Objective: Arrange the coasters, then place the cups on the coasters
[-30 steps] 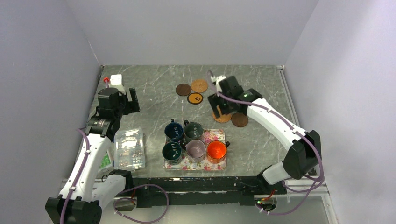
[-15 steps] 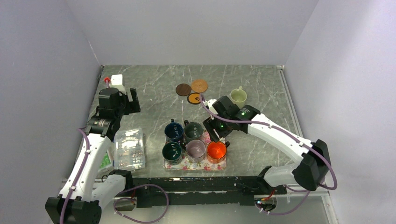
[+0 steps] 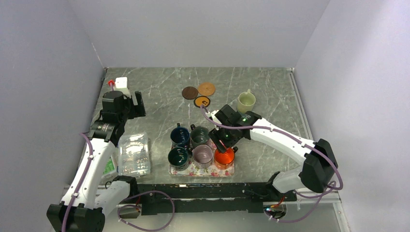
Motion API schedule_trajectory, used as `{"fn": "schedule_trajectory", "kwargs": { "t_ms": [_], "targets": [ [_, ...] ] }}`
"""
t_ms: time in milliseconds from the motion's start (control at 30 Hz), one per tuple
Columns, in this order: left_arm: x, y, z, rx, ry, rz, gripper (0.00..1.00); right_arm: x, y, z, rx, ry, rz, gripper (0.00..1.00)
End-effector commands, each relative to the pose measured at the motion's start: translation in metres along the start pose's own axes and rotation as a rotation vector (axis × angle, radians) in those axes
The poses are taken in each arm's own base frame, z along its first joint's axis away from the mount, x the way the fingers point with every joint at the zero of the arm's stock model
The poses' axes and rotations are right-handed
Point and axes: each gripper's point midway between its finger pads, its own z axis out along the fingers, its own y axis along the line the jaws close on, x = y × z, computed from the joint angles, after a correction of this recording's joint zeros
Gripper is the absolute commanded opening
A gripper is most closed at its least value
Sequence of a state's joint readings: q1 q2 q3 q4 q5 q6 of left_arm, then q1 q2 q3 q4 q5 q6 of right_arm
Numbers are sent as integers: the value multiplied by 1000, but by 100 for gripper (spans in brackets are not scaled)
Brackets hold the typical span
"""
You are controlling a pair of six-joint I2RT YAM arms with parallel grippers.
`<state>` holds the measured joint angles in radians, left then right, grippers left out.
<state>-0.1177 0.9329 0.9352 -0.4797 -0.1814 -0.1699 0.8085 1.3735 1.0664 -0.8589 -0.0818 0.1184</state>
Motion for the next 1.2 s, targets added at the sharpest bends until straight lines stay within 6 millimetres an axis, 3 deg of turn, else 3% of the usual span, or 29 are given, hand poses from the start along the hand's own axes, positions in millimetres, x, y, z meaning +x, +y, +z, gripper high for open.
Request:
{"fn": "schedule_trajectory", "kwargs": {
  "t_ms": [0, 167, 400, 667, 833, 933, 1167],
  "targets": [
    [-4, -3, -3, 13, -24, -4, 94, -6, -7, 4, 43, -2, -38, 66],
    [-4, -3, -3, 13, -22, -2, 94, -11, -7, 9, 42, -4, -61, 62],
    [-3, -4, -2, 17, -18, -2, 94, -6, -14, 20, 72, 35, -54, 43],
    [-1, -6, -1, 24, -12, -5, 94, -9, -18, 11, 111, -12, -22, 27],
    [-1, -7, -1, 25, -10, -3, 94, -1, -17, 16, 101, 15, -9, 14],
    [-1, -7, -1, 26, -10, -4, 94, 4, -20, 17, 126, 40, 22, 11],
    [1, -8, 1, 29, -3, -3, 94, 25, -30, 9, 237, 92, 215, 1]
  ]
}}
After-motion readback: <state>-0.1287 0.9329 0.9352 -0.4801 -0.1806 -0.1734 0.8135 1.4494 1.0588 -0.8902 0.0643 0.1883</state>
